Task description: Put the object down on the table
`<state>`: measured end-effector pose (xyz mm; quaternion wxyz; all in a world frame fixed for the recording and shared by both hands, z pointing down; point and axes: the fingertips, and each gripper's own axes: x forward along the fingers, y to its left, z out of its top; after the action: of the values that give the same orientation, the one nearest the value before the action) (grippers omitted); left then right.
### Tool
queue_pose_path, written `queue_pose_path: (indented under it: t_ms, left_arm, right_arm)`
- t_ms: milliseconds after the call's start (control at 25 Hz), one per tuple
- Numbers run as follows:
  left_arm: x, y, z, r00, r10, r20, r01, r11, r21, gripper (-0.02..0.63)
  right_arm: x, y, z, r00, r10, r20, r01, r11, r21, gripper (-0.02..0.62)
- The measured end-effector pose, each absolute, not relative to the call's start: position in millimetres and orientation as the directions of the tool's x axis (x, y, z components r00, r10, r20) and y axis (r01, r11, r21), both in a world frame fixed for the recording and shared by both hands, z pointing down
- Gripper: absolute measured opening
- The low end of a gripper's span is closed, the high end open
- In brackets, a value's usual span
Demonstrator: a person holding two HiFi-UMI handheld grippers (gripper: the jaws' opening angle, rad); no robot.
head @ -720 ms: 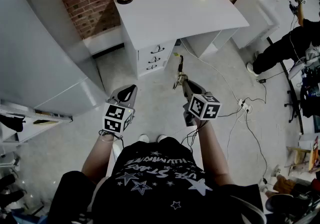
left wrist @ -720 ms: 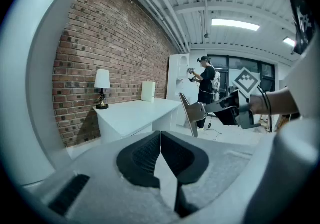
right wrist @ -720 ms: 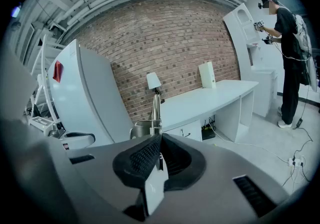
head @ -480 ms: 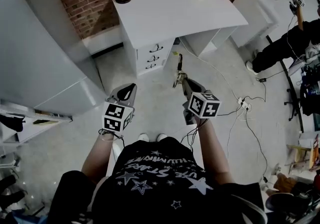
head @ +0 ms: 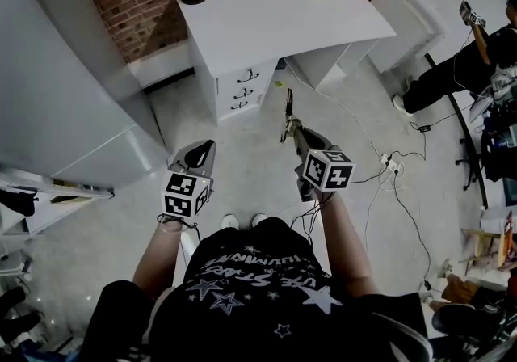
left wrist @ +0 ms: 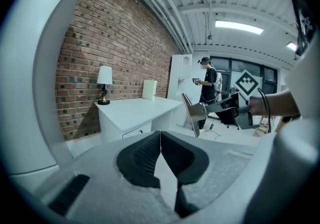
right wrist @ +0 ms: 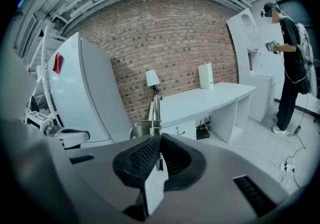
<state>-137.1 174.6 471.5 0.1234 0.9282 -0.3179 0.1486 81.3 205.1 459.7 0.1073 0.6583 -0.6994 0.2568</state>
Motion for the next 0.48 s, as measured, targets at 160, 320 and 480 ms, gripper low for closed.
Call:
queue_pose_path:
  t_ms: [160, 320, 480]
  left_arm:
    - [-143, 168, 470, 0.751, -0.562, 0.348, -0.631, -0.765, 0.128, 0.021]
    - [-135, 163, 460, 0.753, -0.57, 0.328, -0.63, -0.769, 0.107, 0.02]
    - [-124, 151, 453, 0.743, -0.587, 0.323, -0.64, -0.764, 0.084, 0.02]
  right_arm:
    - [80, 204, 453, -0.098, -0.879, 0.467, -0.974, -0.012, -0.225, 0.014]
    - [87, 202, 443, -0.08, -0.888, 0.454, -0.988, 0.011, -0.154, 0.014]
    - [96, 188, 443, -0.091, -0.892, 0.442, -0.991, 0.037, -0.129, 0.014]
